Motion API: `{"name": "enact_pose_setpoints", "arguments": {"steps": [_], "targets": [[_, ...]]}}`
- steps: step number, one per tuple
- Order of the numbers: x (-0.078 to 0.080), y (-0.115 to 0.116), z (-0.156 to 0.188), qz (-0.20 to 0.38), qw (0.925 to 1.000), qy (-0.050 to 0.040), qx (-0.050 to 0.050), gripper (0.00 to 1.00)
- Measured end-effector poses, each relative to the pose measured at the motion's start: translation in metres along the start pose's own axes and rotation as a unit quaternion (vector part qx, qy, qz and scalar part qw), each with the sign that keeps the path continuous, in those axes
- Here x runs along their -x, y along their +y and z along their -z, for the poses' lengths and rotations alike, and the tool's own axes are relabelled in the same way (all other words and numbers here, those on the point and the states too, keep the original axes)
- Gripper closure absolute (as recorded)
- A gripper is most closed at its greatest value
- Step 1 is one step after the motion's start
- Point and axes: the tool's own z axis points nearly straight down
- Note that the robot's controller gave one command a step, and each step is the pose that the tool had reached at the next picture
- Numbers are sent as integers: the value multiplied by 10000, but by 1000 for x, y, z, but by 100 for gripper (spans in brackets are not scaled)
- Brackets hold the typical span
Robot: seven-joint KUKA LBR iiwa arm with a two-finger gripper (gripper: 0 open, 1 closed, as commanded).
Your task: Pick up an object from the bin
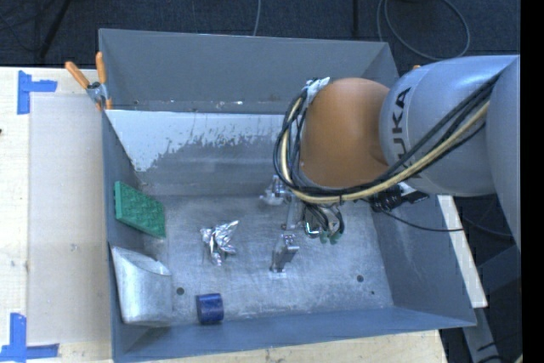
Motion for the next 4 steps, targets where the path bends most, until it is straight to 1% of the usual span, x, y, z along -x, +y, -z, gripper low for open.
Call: {"name": "enact_pose_setpoints", "arguments": {"steps": [1, 2, 3, 4], "targets": [[42, 50, -68, 1455, 9893, -52, -6, 0], [44, 49, -66, 1432, 9897, -77, 4, 100], [74, 93, -66, 1415, 9899, -86, -4, 100], [69, 90, 57, 1384, 9903, -102, 0, 100]]}}
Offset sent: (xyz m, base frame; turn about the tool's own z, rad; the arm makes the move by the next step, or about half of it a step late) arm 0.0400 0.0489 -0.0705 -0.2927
